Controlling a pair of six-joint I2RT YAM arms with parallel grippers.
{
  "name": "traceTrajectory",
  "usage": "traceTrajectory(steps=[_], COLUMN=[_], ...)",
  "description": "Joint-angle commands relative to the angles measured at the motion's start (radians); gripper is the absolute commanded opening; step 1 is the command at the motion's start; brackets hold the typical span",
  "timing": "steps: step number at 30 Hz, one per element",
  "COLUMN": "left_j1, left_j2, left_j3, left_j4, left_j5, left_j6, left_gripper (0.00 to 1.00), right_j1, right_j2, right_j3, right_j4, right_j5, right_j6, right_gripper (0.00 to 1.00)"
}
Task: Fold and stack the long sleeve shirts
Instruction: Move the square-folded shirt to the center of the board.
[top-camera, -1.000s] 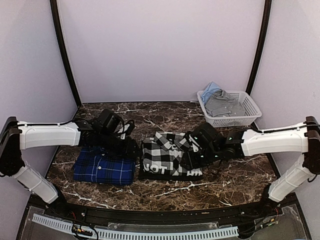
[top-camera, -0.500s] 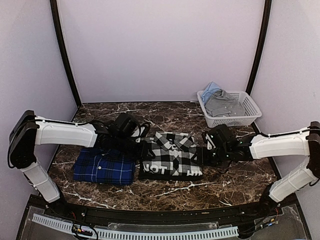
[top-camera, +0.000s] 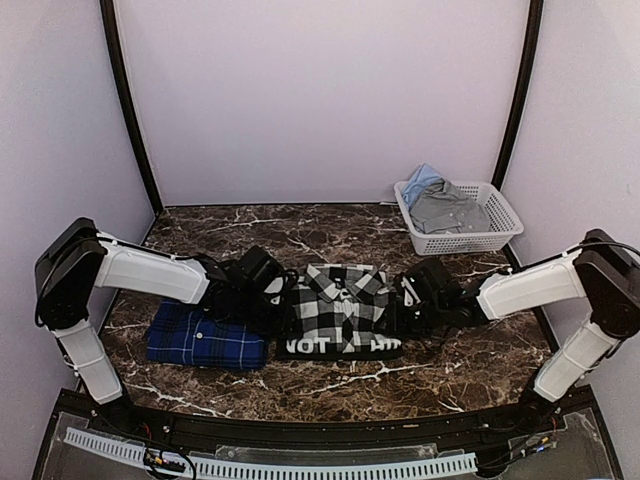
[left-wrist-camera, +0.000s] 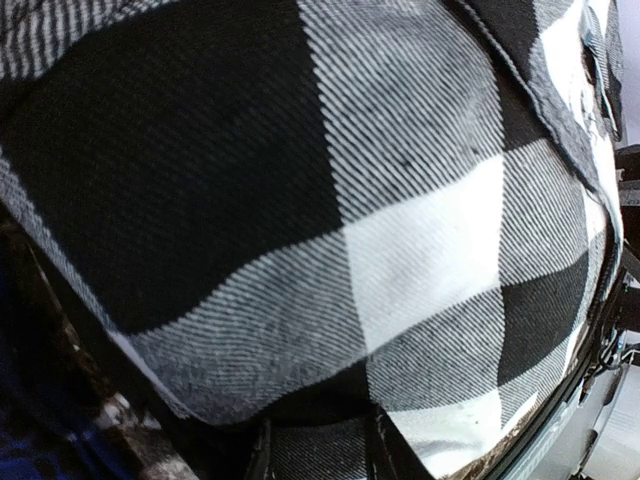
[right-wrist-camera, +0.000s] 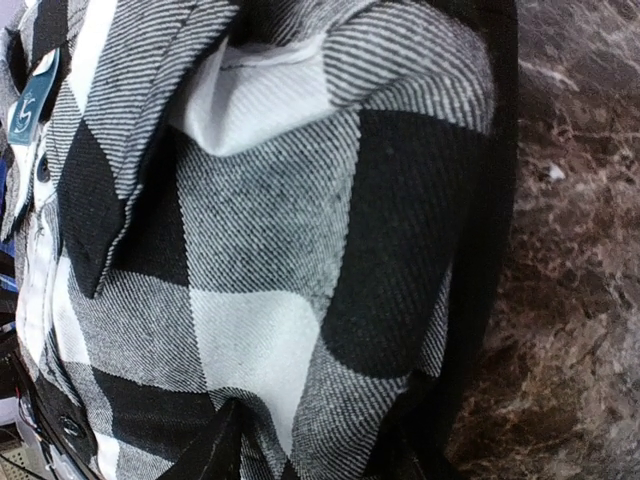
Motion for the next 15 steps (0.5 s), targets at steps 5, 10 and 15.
traceTrajectory(steps=[5, 10, 15], left_j1=[0.13, 0.195, 0.204], left_j2=[0.108, 0.183, 0.162], left_j3=[0.081, 0.185, 0.234], left_j4=[-0.003, -0.036, -0.074], left_j5=[-0.01, -0.008, 0.001], left_j6=[0.01, 0.046, 0.072], left_gripper=[0.29, 0.28, 0.29], right_j1=[-0.116, -0.145, -0.151], right_j2=[0.196, 0.306, 0.329], right_j3=[0.161, 0.308, 0.394], right_j4=[0.074, 0.046, -0.009], right_j5=[-0.053, -0.089, -0.073], right_j6=[-0.089, -0.124, -0.157], right_gripper=[0.43, 0.42, 0.44])
